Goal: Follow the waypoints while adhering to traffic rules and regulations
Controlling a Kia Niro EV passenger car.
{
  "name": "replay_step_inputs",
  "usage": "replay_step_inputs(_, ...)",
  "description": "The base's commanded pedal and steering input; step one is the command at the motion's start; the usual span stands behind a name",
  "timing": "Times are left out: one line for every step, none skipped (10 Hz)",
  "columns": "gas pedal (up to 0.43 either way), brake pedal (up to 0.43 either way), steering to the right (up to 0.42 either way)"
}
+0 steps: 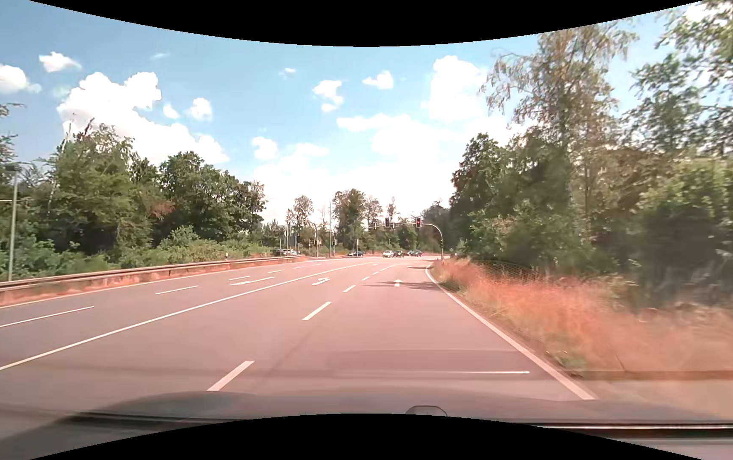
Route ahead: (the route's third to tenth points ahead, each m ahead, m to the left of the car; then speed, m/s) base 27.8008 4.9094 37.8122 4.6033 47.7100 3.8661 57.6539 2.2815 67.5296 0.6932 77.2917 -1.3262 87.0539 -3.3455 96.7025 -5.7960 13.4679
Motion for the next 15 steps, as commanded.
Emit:
replay_step_inputs(0.000, 0.207, 0.003)
replay_step_inputs(0.000, 0.213, 0.004)
replay_step_inputs(0.000, 0.220, 0.004)
replay_step_inputs(0.000, 0.220, 0.005)
replay_step_inputs(0.000, 0.226, 0.005)
replay_step_inputs(0.000, 0.232, 0.006)
replay_step_inputs(0.000, 0.232, 0.008)
replay_step_inputs(0.000, 0.238, 0.009)
replay_step_inputs(0.000, 0.244, 0.009)
replay_step_inputs(0.000, 0.250, 0.009)
replay_step_inputs(0.000, 0.250, 0.009)
replay_step_inputs(0.000, 0.256, 0.009)
replay_step_inputs(0.000, 0.256, 0.009)
replay_step_inputs(0.000, 0.262, 0.009)
replay_step_inputs(0.000, 0.262, 0.009)
